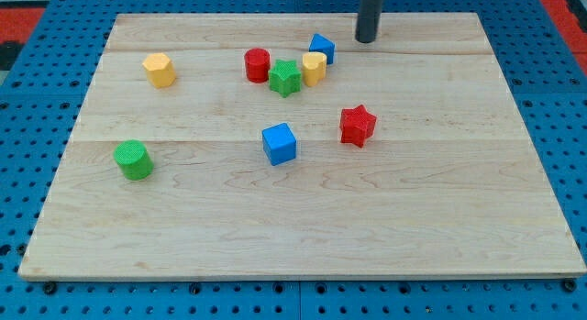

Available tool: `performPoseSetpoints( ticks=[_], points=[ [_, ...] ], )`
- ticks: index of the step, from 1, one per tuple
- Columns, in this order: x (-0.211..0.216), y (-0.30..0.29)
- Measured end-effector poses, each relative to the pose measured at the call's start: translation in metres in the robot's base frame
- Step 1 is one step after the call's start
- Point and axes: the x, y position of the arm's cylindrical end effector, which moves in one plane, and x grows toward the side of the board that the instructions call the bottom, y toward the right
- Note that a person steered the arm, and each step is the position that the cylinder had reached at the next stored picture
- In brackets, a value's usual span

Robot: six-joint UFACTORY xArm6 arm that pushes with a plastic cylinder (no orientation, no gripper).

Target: Push the yellow hexagon to the red circle

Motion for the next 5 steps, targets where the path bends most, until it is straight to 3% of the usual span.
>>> performPoseSetpoints(
  ticks=[1, 2, 3, 4, 5],
  points=[
    [0.030, -0.076],
    [0.043, -0.098],
    [-0.013, -0.077],
    [-0.004, -0.197],
    [0.053, -0.310]
  ],
)
